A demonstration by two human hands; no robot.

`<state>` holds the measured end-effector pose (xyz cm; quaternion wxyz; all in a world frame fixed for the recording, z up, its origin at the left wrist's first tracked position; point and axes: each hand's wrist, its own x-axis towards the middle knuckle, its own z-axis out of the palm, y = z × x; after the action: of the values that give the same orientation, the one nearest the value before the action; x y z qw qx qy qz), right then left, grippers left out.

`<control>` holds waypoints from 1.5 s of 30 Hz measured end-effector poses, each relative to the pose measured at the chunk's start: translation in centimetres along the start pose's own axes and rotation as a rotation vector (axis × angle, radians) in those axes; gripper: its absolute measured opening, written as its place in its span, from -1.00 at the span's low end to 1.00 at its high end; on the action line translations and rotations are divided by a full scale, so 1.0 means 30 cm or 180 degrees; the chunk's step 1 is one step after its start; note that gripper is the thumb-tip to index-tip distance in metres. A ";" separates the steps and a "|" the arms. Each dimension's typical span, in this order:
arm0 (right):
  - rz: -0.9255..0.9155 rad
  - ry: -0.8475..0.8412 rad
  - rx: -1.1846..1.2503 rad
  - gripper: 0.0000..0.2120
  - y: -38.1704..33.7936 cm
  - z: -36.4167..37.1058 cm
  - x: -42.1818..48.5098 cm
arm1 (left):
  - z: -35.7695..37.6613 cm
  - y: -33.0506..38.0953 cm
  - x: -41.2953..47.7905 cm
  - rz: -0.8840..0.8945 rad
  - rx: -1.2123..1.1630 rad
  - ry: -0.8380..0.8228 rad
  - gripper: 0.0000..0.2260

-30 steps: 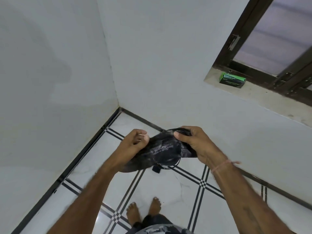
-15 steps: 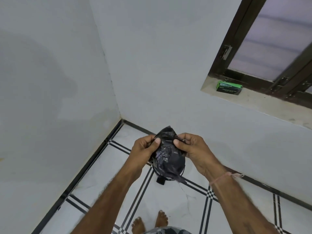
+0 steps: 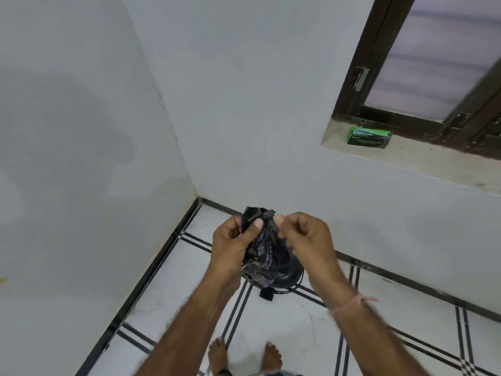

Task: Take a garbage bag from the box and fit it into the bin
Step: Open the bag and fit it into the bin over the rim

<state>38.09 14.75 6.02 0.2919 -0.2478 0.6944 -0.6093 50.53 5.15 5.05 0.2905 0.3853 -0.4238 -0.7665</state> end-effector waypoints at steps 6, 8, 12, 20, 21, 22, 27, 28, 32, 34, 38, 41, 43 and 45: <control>0.0926 -0.0492 0.0977 -0.75 -0.048 0.048 0.008 | 0.012 0.019 0.024 -0.0083 0.0235 -0.0241 -0.62; 0.0991 -0.0527 0.1210 -0.82 -0.055 0.064 0.014 | 0.002 0.027 0.032 -0.0102 0.0264 -0.0272 -0.61; 0.1237 -0.0293 0.1340 -0.91 -0.060 0.103 0.033 | -0.022 0.044 0.056 -0.0172 0.0075 -0.0191 -0.64; 0.1928 0.0764 0.1767 -0.79 0.000 0.086 0.136 | -0.179 0.060 0.126 -0.0201 -0.0129 0.0371 -0.71; 0.1980 0.0877 0.1746 -0.76 0.007 0.090 0.150 | -0.193 0.054 0.131 -0.0181 -0.0015 0.0359 -0.70; 0.1984 0.0982 0.1686 -0.73 0.017 0.099 0.164 | -0.203 0.047 0.133 -0.0150 0.0103 0.0311 -0.70; 0.1238 0.1434 0.0686 -0.74 0.062 0.156 0.191 | -0.264 0.041 0.133 0.0156 0.0550 -0.0162 -0.69; 0.1056 0.1411 0.0494 -0.75 0.067 0.157 0.190 | -0.292 0.046 0.134 0.0177 0.0709 -0.0422 -0.69; 0.0551 0.0804 0.0472 -0.71 0.070 0.138 0.187 | -0.409 0.077 0.159 -0.0186 0.0765 -0.1025 -0.42; 0.0427 0.0380 0.0453 -0.69 0.054 0.136 0.191 | -0.418 0.101 0.186 -0.0566 0.0724 -0.1056 -0.21; 0.0265 -0.0033 0.0206 -0.68 0.021 0.160 0.205 | -0.317 0.145 0.223 -0.0817 0.1248 -0.1778 -0.24; 0.0195 -0.0272 0.0123 -0.71 0.005 0.170 0.216 | -0.251 0.147 0.221 -0.0699 0.1583 -0.2035 -0.42; 0.0250 -0.0442 0.0218 -0.71 -0.001 0.165 0.220 | -0.237 0.140 0.217 -0.0659 0.1521 -0.2139 -0.54; 0.0315 -0.0551 0.0270 -0.70 -0.005 0.159 0.220 | -0.232 0.129 0.211 -0.0741 0.1336 -0.2193 -0.65</control>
<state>36.80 6.74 5.06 0.3907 -0.2523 0.6515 -0.5993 53.43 -4.53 3.85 -0.0416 0.2026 -0.5968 -0.7753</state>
